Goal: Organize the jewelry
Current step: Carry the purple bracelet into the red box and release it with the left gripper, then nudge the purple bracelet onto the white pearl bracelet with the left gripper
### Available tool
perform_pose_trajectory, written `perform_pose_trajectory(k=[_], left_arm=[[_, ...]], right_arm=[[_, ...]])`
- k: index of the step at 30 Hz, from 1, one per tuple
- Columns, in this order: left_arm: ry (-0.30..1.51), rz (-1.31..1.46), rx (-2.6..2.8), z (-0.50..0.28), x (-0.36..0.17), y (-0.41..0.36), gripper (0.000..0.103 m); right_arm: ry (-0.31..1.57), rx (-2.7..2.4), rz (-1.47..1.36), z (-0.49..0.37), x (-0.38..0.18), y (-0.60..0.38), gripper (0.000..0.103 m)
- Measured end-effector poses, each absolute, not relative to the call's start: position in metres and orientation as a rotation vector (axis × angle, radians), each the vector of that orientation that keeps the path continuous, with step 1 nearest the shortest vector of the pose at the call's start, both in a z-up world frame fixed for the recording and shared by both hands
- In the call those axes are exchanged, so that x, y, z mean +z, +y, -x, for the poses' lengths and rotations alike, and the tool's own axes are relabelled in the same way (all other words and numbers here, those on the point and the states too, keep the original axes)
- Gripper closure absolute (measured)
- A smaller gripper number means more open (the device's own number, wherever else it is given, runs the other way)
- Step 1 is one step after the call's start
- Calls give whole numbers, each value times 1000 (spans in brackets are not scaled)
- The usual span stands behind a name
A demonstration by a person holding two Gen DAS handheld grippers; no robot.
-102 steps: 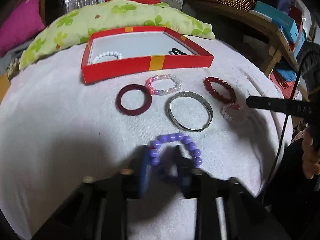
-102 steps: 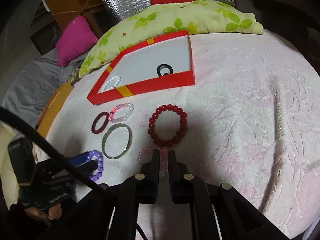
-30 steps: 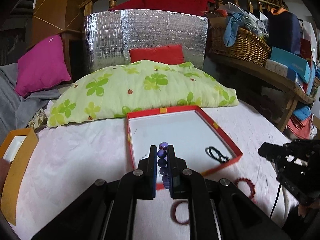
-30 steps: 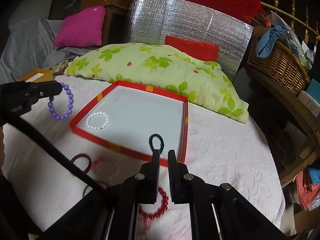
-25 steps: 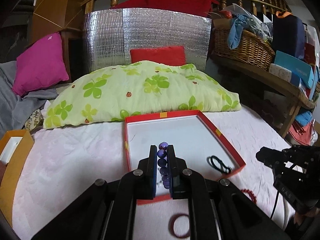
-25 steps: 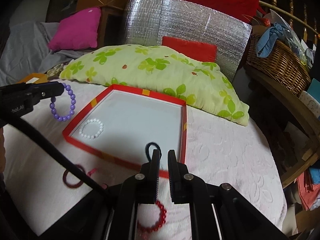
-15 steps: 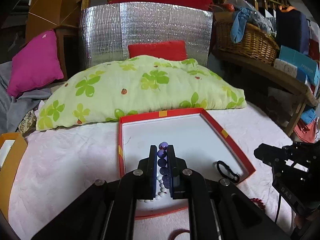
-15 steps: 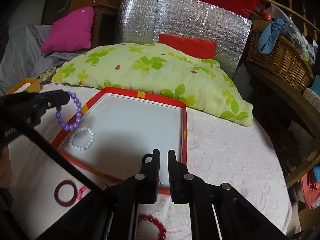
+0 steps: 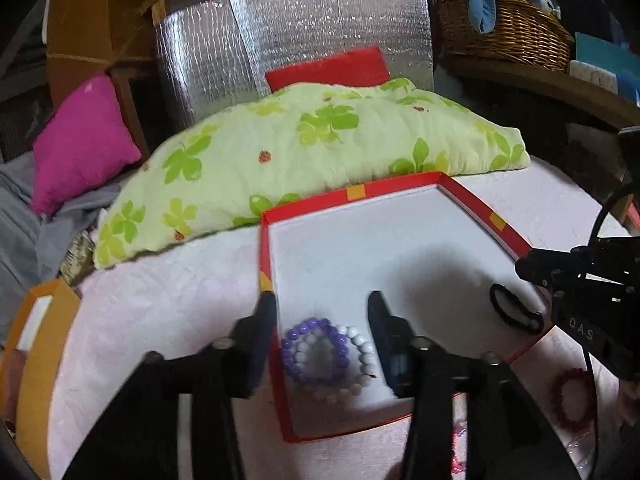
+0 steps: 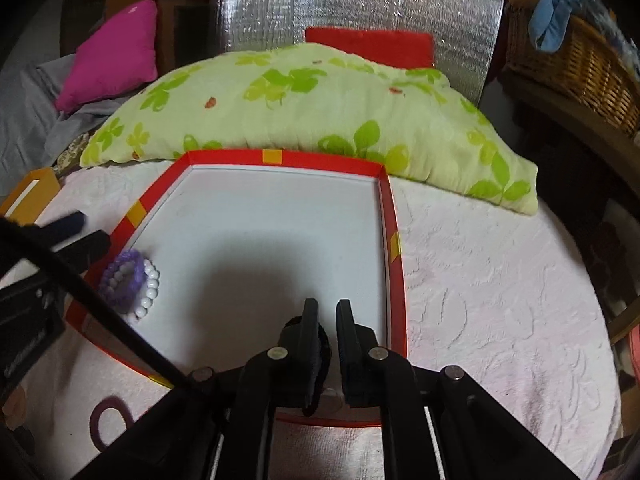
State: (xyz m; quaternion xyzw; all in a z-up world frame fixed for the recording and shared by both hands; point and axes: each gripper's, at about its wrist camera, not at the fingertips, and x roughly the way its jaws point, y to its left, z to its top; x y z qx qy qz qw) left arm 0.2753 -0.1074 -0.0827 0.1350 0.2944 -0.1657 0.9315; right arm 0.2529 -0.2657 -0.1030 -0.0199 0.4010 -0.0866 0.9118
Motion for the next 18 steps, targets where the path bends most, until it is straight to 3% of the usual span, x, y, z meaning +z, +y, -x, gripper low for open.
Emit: perform_pose_trajectory(k=[4, 6, 7, 8, 18], left_arm=[[580, -314, -312, -268, -77, -107, 49], [573, -327, -299, -264, -75, -107, 48], [570, -336, -292, -263, -74, -106, 48], [567, -340, -288, -261, -73, -106, 48], [533, -356, -263, -255, -65, -101, 48]], right_arm=[[801, -172, 9, -246, -99, -270, 78], [779, -171, -1, -243, -95, -271, 64], [771, -171, -4, -242, -94, -270, 48], [755, -170, -8, -240, -91, -270, 41], [692, -120, -45, -231, -80, -268, 41]])
